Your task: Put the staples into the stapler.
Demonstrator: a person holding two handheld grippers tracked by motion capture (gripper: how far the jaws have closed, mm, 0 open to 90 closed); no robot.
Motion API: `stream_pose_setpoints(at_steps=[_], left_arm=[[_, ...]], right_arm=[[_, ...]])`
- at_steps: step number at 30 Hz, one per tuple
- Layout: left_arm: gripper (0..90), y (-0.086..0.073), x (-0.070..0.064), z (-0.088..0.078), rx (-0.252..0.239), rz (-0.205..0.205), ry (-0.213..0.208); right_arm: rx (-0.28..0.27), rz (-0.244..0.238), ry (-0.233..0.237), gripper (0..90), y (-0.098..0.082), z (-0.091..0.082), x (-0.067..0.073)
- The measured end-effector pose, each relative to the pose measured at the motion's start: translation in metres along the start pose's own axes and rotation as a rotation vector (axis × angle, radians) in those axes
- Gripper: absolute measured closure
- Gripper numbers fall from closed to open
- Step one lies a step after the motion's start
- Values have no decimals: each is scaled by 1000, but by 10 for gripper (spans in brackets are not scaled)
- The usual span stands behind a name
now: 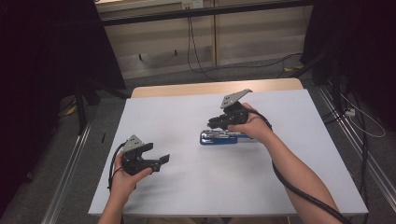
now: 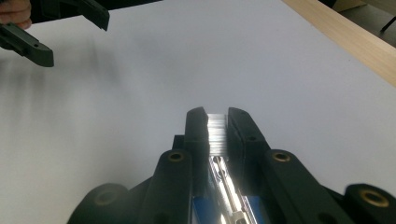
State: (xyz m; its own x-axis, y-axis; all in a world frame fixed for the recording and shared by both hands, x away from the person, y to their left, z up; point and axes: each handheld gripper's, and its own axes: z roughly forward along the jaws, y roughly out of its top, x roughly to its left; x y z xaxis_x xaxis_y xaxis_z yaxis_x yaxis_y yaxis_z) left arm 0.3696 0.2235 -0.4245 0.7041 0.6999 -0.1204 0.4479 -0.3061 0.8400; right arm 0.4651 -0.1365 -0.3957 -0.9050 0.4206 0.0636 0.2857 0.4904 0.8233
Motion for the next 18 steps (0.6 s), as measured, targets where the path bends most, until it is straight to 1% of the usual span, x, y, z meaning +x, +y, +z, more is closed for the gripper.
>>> stream_pose_setpoints(at_steps=[5,10,18], left_arm=[[127,0,0,0,3,-4,0],[127,0,0,0,-4,-10,-1],[127,-1,0,0,-1,-5,1]], right_arm=[[4,-3,19,793,0,4,0],[11,-16,24,793,0,7,0],[28,-38,34,793,2,10,-3]])
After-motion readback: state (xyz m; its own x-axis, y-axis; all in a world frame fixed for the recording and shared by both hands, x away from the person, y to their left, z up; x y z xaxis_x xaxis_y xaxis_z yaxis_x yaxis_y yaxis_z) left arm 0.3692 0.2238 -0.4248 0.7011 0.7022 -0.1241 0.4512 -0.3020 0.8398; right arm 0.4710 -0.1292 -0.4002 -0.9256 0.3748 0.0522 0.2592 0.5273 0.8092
